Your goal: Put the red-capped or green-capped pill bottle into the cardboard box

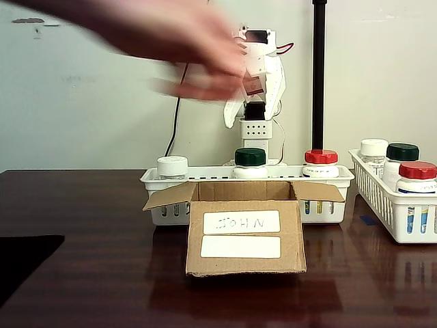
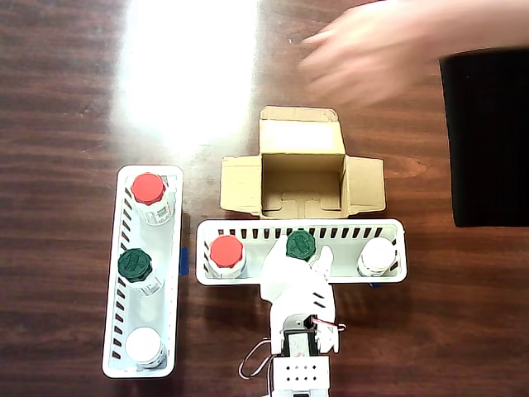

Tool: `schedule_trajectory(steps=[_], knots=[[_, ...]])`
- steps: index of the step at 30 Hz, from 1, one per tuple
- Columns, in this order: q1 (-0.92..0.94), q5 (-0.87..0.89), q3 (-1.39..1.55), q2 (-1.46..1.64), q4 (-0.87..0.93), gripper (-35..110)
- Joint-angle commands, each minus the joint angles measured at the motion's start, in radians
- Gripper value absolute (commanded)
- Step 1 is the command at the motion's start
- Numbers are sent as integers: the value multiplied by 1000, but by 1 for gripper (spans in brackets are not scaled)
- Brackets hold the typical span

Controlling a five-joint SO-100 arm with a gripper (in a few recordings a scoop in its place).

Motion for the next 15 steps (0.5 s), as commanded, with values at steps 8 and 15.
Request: schedule_trajectory(steps=[8,15], knots=[[48,84,-51,-32,-98,57],[31,123,41,14,-172,57]])
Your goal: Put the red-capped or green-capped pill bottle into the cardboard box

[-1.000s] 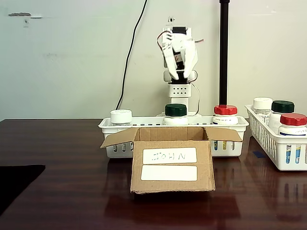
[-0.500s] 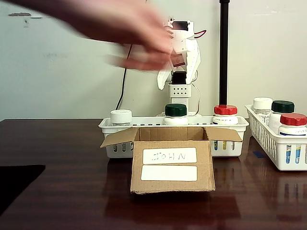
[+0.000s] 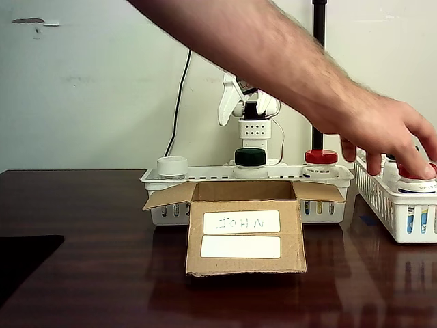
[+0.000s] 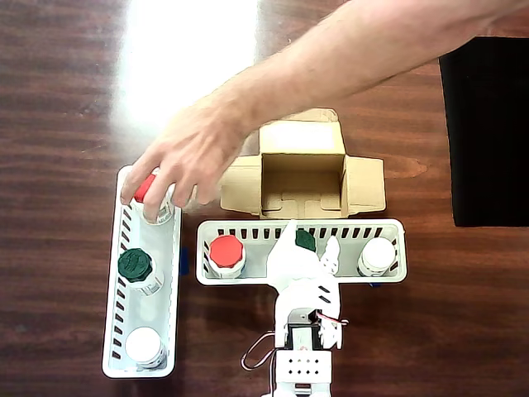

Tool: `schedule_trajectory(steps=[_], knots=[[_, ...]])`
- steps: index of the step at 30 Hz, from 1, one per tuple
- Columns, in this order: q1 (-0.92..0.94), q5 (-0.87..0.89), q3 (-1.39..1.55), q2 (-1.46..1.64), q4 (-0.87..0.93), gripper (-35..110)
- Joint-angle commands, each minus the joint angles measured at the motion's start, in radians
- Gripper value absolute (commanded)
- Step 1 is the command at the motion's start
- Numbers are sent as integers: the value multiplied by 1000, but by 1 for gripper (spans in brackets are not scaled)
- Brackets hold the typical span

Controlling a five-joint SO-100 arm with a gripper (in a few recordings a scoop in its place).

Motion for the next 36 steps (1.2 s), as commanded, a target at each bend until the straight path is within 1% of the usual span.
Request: schedule_trajectory(steps=[1,10,16,24,30,36], knots=[[-15,15,41,80,-26,57],[-20,51,215,201,-77,59],[-14,57,247,135,-178,59],[-57,32,259,46,-275,59],[-54,43,253,-87,-402,59],[-44,48,244,-118,-423,59]])
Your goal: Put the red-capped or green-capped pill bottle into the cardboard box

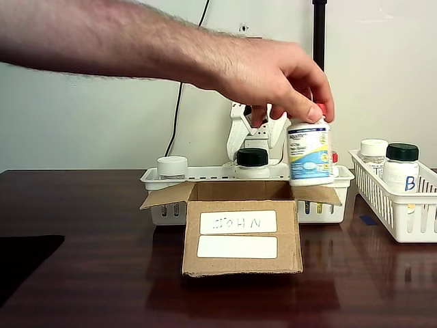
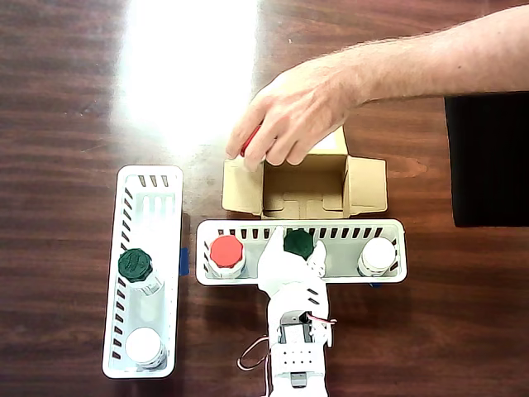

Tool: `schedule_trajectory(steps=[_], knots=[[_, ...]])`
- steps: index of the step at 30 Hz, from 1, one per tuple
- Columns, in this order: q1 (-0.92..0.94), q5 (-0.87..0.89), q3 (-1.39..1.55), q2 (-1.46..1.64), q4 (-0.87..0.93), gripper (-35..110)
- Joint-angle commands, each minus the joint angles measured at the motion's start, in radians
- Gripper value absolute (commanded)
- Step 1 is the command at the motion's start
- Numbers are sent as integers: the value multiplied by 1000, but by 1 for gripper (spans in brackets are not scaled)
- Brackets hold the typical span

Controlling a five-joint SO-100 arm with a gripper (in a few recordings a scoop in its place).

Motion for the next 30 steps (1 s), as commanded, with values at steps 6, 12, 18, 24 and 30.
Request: schedule_trajectory(steps=[6,12,18,24,30], knots=[[25,14,-28,-8,-26,59],[23,15,-18,-2,-28,59],[18,12,-23,-5,-28,59],[14,12,-11,8,-28,59],[11,14,-8,11,-28,58]])
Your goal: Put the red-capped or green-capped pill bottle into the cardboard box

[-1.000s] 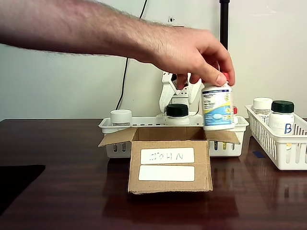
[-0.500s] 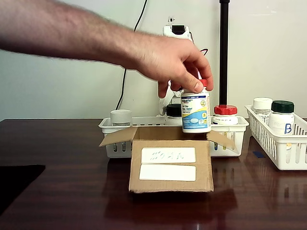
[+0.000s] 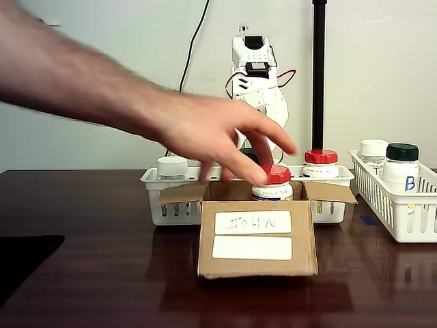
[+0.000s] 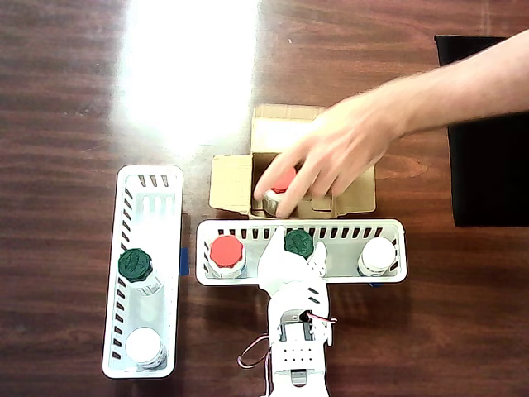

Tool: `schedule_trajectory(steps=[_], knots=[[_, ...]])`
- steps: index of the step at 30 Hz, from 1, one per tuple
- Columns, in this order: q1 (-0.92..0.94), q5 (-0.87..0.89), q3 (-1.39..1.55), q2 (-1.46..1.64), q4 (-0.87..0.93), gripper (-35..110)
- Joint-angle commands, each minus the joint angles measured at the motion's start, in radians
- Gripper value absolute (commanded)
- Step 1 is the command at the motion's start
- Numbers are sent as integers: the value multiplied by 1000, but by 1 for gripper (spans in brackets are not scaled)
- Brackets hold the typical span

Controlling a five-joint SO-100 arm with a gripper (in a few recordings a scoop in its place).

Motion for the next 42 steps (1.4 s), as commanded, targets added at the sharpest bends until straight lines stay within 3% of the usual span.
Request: schedule_trajectory(steps=[1,16,19,25,28,42], knots=[[9,17,-3,29,-25,58],[-6,89,132,-35,-155,55],[-26,69,97,-114,-187,42],[-35,41,-26,-265,-213,-1],[-29,31,-101,-328,-206,-3],[-55,-103,-431,-167,345,1]])
